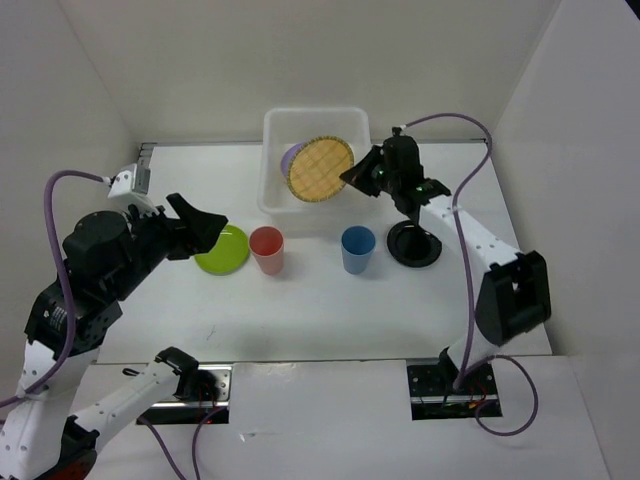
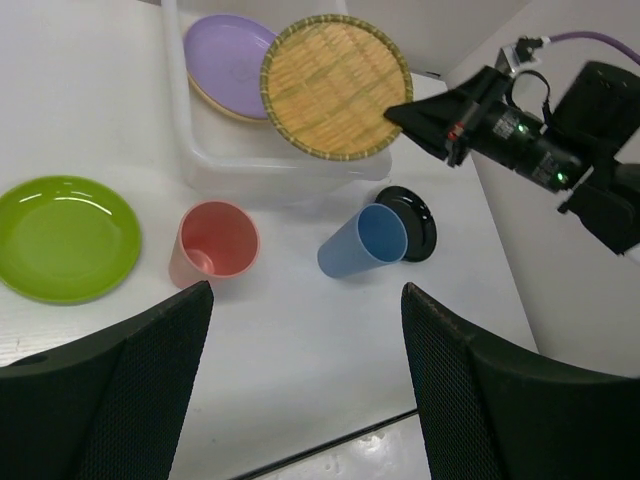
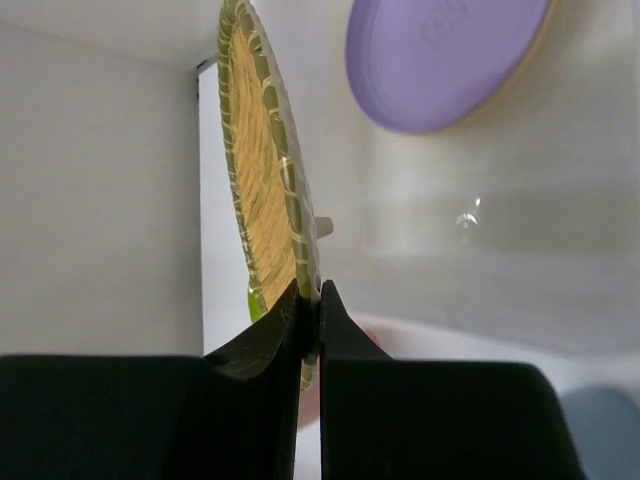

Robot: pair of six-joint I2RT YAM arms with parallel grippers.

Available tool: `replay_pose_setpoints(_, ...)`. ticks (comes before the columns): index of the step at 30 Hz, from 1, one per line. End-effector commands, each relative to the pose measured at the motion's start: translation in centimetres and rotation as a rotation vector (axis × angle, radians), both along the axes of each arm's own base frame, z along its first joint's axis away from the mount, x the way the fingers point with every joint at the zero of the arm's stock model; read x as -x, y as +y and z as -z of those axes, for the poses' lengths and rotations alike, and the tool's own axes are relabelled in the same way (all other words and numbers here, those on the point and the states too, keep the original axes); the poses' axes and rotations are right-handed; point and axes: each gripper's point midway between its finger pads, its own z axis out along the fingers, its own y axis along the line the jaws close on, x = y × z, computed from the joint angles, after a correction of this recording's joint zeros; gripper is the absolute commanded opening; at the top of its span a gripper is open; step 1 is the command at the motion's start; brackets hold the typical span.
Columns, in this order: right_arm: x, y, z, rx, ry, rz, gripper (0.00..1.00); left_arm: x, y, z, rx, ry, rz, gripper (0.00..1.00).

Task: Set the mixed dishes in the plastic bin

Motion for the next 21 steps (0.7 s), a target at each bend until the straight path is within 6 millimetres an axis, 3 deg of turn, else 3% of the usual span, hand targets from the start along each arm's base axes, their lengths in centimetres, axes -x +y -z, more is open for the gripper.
replay_pose_setpoints(1, -4.7, 1.8, -4.6, -0.034, -0.176, -0.039, 0.0, -0.3, 0.3, -0.5, -0.033, -0.026, -0.002, 0.83)
replay_pose_setpoints(5, -8.4, 1.8, -1.1, 0.0, -0.116, -0.018, 0.0, -0.1, 0.6, -0.3, -0.042, -0.013, -0.013, 0.83)
replay_pose_setpoints(7, -9.9, 1.8, -0.9, 0.02, -0.123, 0.004, 0.0, 0.1, 0.9, -1.0, -0.047, -0.029, -0.02, 0.83)
replay_pose_setpoints(10, -11.6, 1.6, 3.3, 0.052, -0.053, 0.023, 0.0, 0.2, 1.4, -0.9, -0.065, -0.023, -0.037, 0.83)
replay_pose_setpoints(12, -12.8, 1.4, 3.1, 0.047, -0.068, 0.033, 0.0, 0.2, 1.4, -0.9, -0.065, -0.023, -0.037, 0.83)
replay_pose_setpoints(14, -13.5, 1.7, 5.3, 0.064, -0.021, 0.031, 0.0, 0.3, 1.3, -0.9, -0.063, -0.022, -0.028, 0.83)
replay_pose_setpoints(15, -14.4, 1.7, 4.5, 0.072, -0.042, 0.042, 0.0, 0.3, 1.3, -0.9, -0.063, -0.022, -0.028, 0.83)
replay_pose_setpoints(21, -17.1, 1.2, 6.7, 0.139, 0.006, 0.106, 0.0, 0.2, 1.0, -0.2, -0.069, -0.005, -0.019, 0.84)
